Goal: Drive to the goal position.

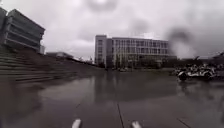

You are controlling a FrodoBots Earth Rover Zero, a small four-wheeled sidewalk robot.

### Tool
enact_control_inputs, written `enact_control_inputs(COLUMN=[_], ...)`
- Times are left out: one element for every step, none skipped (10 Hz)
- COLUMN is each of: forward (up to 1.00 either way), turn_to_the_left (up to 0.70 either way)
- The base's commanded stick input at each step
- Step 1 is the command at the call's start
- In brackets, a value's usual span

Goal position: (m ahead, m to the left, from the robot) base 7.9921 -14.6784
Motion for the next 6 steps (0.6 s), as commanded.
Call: enact_control_inputs(forward=[0.70, 0.70, 0.70, 0.70, 0.70, 0.70], turn_to_the_left=[0.00, 0.00, 0.00, 0.00, 0.00, 0.00])
